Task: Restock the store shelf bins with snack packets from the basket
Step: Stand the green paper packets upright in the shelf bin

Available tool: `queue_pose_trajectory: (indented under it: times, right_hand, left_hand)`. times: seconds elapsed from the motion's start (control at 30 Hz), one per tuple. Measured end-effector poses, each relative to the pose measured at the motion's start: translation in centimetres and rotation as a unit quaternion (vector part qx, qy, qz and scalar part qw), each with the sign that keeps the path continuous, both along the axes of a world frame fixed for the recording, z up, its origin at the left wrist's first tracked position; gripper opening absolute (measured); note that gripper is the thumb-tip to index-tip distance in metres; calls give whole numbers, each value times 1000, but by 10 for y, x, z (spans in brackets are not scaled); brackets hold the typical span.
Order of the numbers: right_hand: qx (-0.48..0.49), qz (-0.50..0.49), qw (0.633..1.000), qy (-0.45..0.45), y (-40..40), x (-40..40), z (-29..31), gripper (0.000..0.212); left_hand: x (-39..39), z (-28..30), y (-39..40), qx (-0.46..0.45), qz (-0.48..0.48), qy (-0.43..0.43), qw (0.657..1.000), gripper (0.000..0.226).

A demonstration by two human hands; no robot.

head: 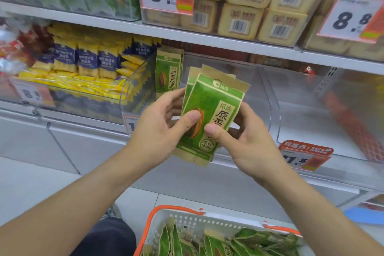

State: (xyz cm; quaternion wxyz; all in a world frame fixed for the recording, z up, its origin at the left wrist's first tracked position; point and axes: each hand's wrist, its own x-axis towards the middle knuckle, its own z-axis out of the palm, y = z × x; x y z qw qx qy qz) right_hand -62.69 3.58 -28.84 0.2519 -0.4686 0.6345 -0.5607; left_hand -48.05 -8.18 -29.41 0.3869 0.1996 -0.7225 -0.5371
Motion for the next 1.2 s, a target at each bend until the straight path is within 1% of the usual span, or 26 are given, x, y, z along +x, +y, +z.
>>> queue_pose_trajectory:
  times: [0.07,0.1,0.2,0.23,0.3,0.4,0.5,0.6,0.77,0.83,0.93,1.13,1.17,1.2]
  right_hand:
    - [-26,-25,998,42,-20,-2,15,47]
    - [-38,-37,996,69,-32,-3,22,47]
    - [-58,-51,989,129,-67,-10,26,49]
    - [-52,-54,986,147,-79,-12,24,48]
    - [-27,-65,983,172,-102,-17,14,46]
    - [12,-70,982,174,-139,-24,-3,45]
    - [33,-78,982,166,-173,-29,-12,49]
    - [25,-96,982,162,-202,-31,-13,57]
    - [32,-114,981,155,-235,-26,-22,58]
    - [39,-121,977,170,-241,-24,-32,59]
    - [70,-120,973,184,-245,-24,-44,56]
    - [129,-83,974,166,-243,-26,-34,58]
    - [143,-71,974,160,-244,-27,-32,55]
    - [158,-59,975,146,-245,-29,-30,46]
  left_hand:
    - [4,0,-16,-40,63,-13,997,52]
    - [7,-3,-25,-64,92,-31,993,49]
    - [18,-14,-50,-156,179,-111,965,25]
    - [23,-17,-55,-175,203,-139,953,21]
    - [30,-20,-62,-181,230,-185,938,20]
    - [39,-19,-67,-171,260,-232,922,18]
    - [42,-17,-66,-166,263,-245,918,13]
    - [43,-16,-63,-157,257,-256,919,9]
    - [48,-20,-66,-156,255,-252,920,4]
    - [50,-20,-67,-153,256,-261,918,4]
    - [51,-20,-66,-150,255,-258,920,6]
    - [50,-20,-65,-148,254,-257,921,8]
    - [50,-19,-65,-147,255,-258,920,8]
    - [49,-19,-65,-147,255,-258,920,8]
